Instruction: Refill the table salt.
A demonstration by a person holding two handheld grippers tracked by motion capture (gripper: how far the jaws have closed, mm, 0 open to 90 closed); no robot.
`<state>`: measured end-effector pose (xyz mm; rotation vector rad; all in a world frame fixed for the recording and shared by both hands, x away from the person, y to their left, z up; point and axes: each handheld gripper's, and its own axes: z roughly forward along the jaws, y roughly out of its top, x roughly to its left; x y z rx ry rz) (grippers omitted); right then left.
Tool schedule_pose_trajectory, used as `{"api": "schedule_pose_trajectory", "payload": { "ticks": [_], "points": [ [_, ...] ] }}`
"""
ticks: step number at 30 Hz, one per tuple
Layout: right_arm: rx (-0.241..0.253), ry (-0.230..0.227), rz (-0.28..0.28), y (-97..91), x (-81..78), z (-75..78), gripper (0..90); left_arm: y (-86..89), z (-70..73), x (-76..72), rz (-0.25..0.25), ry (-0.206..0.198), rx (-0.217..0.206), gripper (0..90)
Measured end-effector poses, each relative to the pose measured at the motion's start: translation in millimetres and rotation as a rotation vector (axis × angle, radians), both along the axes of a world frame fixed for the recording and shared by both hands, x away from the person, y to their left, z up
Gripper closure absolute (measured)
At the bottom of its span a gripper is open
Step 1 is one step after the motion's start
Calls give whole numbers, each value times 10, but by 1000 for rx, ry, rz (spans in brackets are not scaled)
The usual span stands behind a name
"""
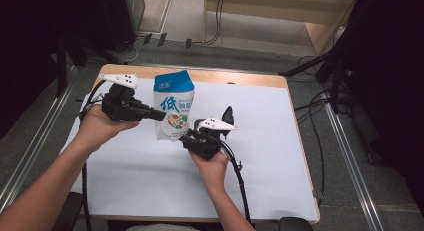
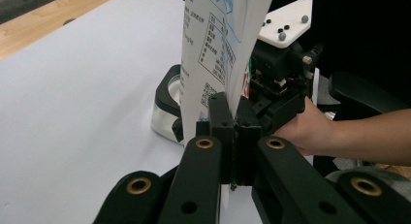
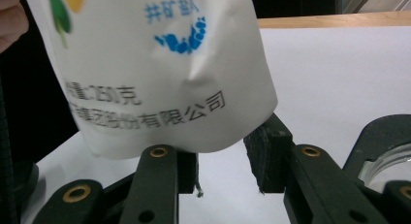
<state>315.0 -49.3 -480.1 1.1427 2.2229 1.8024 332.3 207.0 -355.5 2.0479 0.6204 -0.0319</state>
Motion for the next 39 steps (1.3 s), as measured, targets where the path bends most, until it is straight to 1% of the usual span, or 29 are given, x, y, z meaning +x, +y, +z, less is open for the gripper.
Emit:
{"api": "schedule_pose_trajectory", "payload": {
  "ticks": [1,2,3,5,7,8,10,12,14,15,16,20,23,31,35,37,39],
  "points": [
    [-1,-1,2,-3,4,3,670,9,-1,4,-5,4,-9,900],
    [-3,3,5,-5,7,11,666,17,5,3,2,-5,-8,900],
    [-3,4,8,-6,10,16,664,22,7,5,-3,0,-17,900],
    [-6,4,12,-5,17,25,661,42,16,9,7,-5,-28,900],
    [-26,9,20,-5,19,39,658,69,23,13,21,-9,-37,900],
    [-33,13,25,-5,18,42,658,92,28,18,19,-2,-45,900],
    [-58,15,35,-16,13,49,656,124,32,21,33,-11,-41,900],
    [-77,22,41,-37,4,59,655,171,27,36,54,-10,-42,900],
    [-93,28,48,-73,-7,79,651,215,17,56,63,-7,-44,900],
    [-98,27,55,-92,-9,89,649,232,11,64,69,1,-50,900],
    [-100,32,60,-112,-14,101,648,249,6,73,72,-3,-44,900],
    [-108,40,67,-199,-20,141,645,304,-31,115,87,9,-32,900],
    [-125,33,76,-266,-28,168,642,352,-77,159,107,17,-21,900],
    [-161,11,106,-451,-69,210,624,479,-198,252,135,22,12,900],
    [-184,7,118,-542,-84,206,622,527,-245,299,153,17,19,900],
    [-195,2,121,-586,-94,194,623,558,-278,340,160,22,23,900],
    [-201,13,122,-623,-101,181,623,578,-317,383,161,28,17,900]
  ]
}}
